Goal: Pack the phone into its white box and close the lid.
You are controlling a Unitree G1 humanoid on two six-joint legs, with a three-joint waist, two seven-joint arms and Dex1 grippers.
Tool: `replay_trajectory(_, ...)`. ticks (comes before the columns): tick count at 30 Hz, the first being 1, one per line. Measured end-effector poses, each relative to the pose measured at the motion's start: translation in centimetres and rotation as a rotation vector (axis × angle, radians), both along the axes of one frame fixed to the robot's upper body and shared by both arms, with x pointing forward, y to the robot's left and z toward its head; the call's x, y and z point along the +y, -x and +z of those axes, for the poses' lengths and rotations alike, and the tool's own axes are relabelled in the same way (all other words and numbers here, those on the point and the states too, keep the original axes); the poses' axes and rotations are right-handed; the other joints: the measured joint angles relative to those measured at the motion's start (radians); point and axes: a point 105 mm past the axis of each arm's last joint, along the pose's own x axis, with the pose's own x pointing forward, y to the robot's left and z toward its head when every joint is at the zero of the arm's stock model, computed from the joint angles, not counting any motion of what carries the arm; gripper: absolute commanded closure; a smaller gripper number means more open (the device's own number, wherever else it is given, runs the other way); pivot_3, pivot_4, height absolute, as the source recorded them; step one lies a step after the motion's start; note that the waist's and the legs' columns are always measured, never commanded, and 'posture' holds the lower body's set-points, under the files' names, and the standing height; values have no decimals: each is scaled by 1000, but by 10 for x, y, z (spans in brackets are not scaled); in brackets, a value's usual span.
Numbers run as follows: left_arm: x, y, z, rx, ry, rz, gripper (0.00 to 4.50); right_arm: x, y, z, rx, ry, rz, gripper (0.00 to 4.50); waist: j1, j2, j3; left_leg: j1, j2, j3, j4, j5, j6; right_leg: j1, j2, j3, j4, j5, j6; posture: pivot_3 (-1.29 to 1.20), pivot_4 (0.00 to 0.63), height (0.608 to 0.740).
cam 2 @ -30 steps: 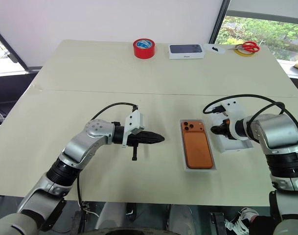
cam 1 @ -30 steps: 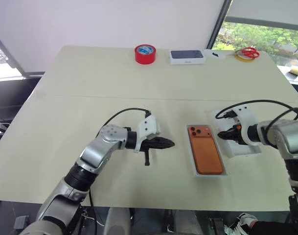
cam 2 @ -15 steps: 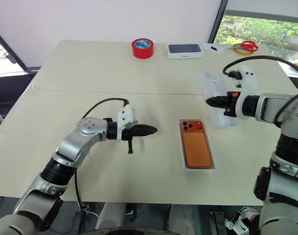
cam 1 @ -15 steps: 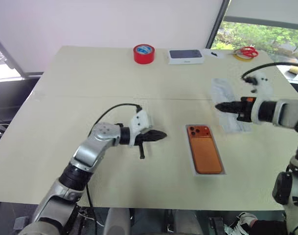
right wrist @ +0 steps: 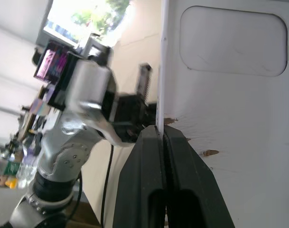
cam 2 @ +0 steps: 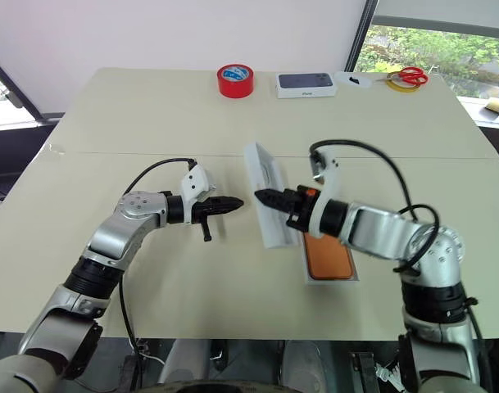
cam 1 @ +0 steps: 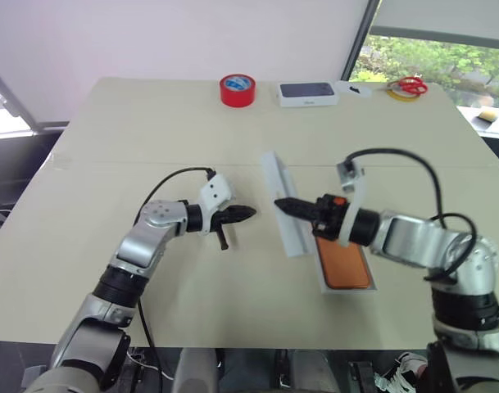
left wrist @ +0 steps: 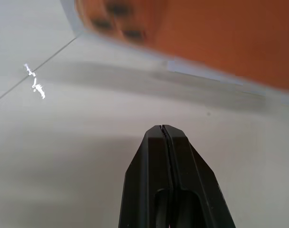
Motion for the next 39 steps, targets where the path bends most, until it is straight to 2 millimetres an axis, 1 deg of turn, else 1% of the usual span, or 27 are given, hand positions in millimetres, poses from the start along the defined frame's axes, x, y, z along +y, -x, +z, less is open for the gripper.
replay_trajectory(2,-3,1,0,-1,7,-5,4500,-2,1,-10,41,6,-37,4443,-3,0,0,0,0,-1,0,0,0,0,0,0,0,0,0,0,150,730)
replay_trajectory(4,-8,2,1,-3,18,-17,4500,-4,3,-11,45,7,-51,4443,-4,0,0,1,0,-1,0,0,0,0,0,1,0,0,0,0,150,730)
replay_trajectory(5,-14,5,2,-3,28,-35,4500,-6,5,-13,47,18,-56,3882,-3,0,0,1,0,-2,0,0,0,0,0,1,0,0,0,0,150,730)
replay_trajectory(6,-19,7,1,0,34,-50,4500,-7,6,-16,57,24,-59,3555,-3,0,0,1,0,-2,0,0,0,0,0,0,0,0,0,0,150,730)
replay_trajectory(8,-27,11,-1,5,38,-71,4500,-10,6,-20,67,40,-66,2584,-3,0,0,1,0,-1,0,0,0,0,0,1,0,0,0,0,150,730)
replay_trajectory(10,-37,15,-1,8,46,-99,4500,-15,6,-19,58,72,-65,1620,-3,0,0,1,0,-2,0,0,0,0,0,1,0,0,0,0,150,730)
replay_trajectory(11,-43,18,0,8,55,-112,4500,-21,6,-17,39,122,-54,1106,-3,1,0,1,0,-1,0,0,0,0,0,1,0,0,0,0,150,730)
replay_trajectory(14,-54,23,0,11,67,-140,4500,-43,-1,0,-27,218,-65,1106,-1,2,0,1,0,-1,0,0,0,0,0,1,0,0,0,0,150,730)
replay_trajectory(16,-62,26,0,15,81,-155,4500,-71,-5,10,-44,336,-109,1106,2,2,0,0,0,-1,0,0,1,0,0,1,0,0,0,0,150,730)
replay_trajectory(17,-67,27,0,18,93,-161,4500,-91,-8,19,-52,415,-158,1106,3,2,0,0,-1,-1,0,-1,1,0,-1,1,-1,0,0,0,150,730)
replay_trajectory(19,-73,28,0,32,101,-165,4500,-112,-9,37,-99,479,-221,1106,0,1,0,1,0,-1,0,-1,1,1,0,1,-2,0,0,0,150,730)
replay_trajectory(20,-80,29,1,34,104,-180,4500,-120,-9,42,-121,502,-242,1326,0,1,0,1,0,-1,0,-1,1,1,0,1,-2,0,0,0,150,730)
replay_trajectory(21,-87,32,2,36,109,-200,4500,-125,-9,44,-136,518,-254,1645,-1,1,0,1,0,-1,0,-1,1,1,1,1,-2,0,0,0,150,730)
replay_trajectory(22,-93,34,3,41,115,-219,4500,-130,-9,41,-139,540,-265,2007,-1,1,0,1,0,-1,0,-1,1,1,0,1,-3,0,0,0,150,730)
replay_trajectory(24,-104,37,4,55,111,-249,4500,-140,-7,28,-121,628,-272,3047,-1,1,0,1,0,-1,0,-1,1,1,0,1,-3,0,0,0,150,730)
replay_trajectory(26,-109,40,4,62,101,-272,4500,-144,-6,20,-134,702,-263,4080,-3,1,0,1,0,-1,0,-1,1,0,1,1,-2,0,0,0,150,730)
replay_trajectory(27,-112,40,4,67,89,-280,4500,-145,-6,17,-152,745,-255,4411,-3,2,0,1,0,-1,0,-1,1,0,1,1,-2,0,0,0,150,730)
replay_trajectory(29,-115,40,2,72,77,-285,4500,-145,-6,14,-188,812,-243,4411,-2,1,0,1,0,-1,0,-1,1,0,1,1,-2,0,0,0,150,730)
replay_trajectory(32,-114,36,2,99,78,-262,4500,-149,-6,2,-247,973,-218,4411,0,2,0,0,0,-2,0,-1,1,0,1,1,-3,0,0,0,150,730)
replay_trajectory(35,-100,19,12,111,90,-175,4500,-158,-3,-21,-254,1144,-160,4411,-2,1,0,0,0,-2,0,-1,1,1,0,1,-3,0,0,0,150,730)
replay_trajectory(37,-87,8,17,103,83,-108,4500,-159,-1,-32,-248,1180,-127,4411,-4,1,0,1,0,-2,0,-1,1,0,0,1,-3,0,0,0,150,730)
replay_trajectory(39,-77,1,13,103,53,-56,4500,-157,-2,-35,-260,1177,-121,4411,-4,1,0,1,0,-2,0,0,1,0,1,1,-3,0,0,0,150,730)
